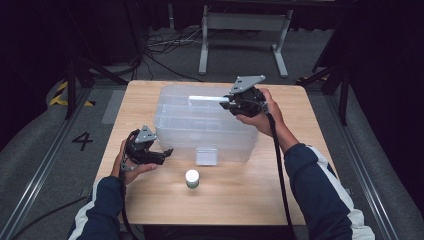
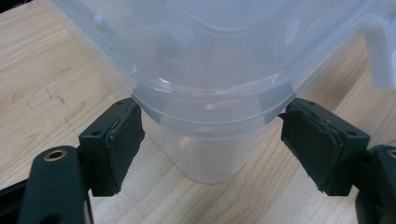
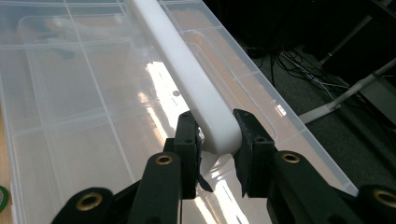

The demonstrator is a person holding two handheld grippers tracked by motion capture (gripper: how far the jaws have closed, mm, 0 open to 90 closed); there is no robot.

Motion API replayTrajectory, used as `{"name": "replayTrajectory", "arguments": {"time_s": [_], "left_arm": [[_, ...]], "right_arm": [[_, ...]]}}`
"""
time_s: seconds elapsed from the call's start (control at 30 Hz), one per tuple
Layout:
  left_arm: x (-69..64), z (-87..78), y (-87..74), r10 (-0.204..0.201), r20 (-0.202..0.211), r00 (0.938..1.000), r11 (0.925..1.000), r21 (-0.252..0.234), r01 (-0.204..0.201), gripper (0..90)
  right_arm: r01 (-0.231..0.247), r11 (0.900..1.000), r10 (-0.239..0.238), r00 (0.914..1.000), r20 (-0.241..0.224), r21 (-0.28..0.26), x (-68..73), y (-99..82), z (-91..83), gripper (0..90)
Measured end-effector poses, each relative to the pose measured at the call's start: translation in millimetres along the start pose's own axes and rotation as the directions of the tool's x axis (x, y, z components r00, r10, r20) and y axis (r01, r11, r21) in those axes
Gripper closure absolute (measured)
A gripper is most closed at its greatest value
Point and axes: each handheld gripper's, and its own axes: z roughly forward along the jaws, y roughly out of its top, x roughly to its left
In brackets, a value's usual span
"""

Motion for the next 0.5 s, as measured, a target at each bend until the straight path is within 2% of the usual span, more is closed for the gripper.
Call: {"name": "replayTrajectory", "arguments": {"time_s": [0.37,0.5], "left_arm": [[-9.3,-1.5,4.0,0.03,0.013,0.9995,0.9996,-0.004,-0.03,26.4],[-12.4,-1.7,3.9,0.03,0.032,0.999,0.9995,-0.011,-0.03,28.4]], "right_arm": [[-0.012,0.9999,0.012,0.9999,0.003,-0.003,-0.9,-9.6,-10.8,73.0],[-0.02,0.9997,0.02,0.9998,0.002,-0.01,-1.3,-14.3,-15.4,72.9]]}}
